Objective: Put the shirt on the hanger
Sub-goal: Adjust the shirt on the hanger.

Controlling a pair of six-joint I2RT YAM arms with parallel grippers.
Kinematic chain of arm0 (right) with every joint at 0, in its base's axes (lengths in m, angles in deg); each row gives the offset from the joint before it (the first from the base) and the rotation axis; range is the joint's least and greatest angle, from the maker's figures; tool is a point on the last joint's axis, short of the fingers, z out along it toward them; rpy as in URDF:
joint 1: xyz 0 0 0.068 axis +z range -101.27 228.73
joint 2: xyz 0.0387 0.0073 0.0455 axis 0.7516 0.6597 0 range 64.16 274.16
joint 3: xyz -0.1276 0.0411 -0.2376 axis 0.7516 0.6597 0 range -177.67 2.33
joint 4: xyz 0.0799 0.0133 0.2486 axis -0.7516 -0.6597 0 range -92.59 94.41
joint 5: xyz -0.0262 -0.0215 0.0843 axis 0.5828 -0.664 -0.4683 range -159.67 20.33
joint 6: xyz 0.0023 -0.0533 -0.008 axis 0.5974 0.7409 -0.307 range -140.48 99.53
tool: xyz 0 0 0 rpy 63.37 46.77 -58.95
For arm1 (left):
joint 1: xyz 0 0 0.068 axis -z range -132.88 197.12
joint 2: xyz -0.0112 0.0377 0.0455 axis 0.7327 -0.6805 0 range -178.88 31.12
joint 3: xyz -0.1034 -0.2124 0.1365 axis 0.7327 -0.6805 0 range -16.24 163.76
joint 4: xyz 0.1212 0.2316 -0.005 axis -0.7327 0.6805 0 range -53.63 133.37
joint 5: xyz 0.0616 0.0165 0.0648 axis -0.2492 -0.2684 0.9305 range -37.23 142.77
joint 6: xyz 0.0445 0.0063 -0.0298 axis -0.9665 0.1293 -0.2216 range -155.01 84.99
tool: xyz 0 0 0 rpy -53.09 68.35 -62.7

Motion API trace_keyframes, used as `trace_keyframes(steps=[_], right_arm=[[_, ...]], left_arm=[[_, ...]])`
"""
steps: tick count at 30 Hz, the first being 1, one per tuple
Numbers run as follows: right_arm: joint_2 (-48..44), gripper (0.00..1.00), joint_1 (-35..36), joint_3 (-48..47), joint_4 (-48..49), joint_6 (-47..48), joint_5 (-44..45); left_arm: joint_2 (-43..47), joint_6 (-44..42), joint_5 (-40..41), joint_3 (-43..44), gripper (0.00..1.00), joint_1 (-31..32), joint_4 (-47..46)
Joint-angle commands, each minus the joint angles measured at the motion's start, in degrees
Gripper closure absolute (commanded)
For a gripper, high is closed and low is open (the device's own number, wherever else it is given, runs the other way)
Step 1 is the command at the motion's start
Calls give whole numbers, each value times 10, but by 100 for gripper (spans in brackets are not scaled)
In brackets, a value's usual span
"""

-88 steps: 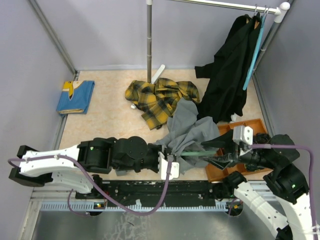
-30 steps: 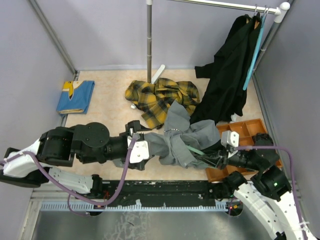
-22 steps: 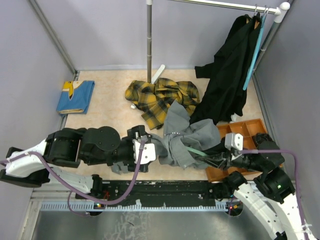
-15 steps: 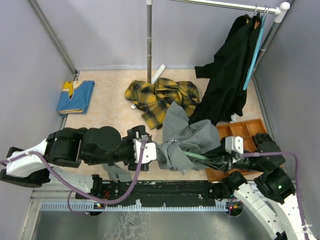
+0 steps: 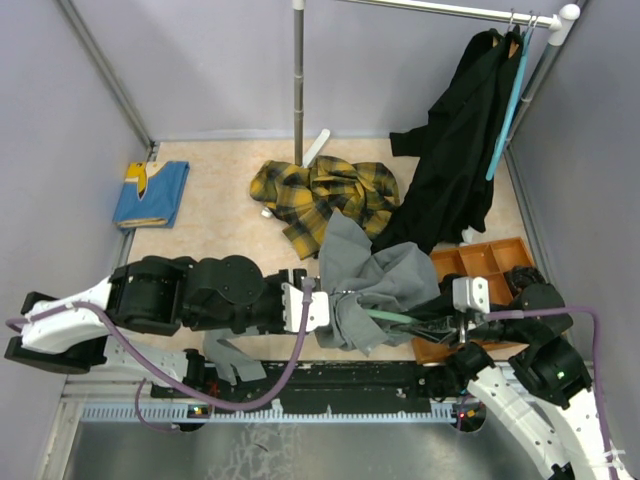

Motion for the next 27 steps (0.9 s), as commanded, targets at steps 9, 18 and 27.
trace_keyframes(steps=[9, 18, 27], right_arm=[[-9, 83, -6, -37, 29, 9, 98], [-34, 48, -5, -66, -26, -25, 276], [-58, 37, -5, -104, -133, -201, 477]], left_arm=[[-15, -4, 4, -16, 100, 4, 4], [10, 28, 49, -38, 100, 4, 2], [35, 82, 39, -17, 100, 4, -42]])
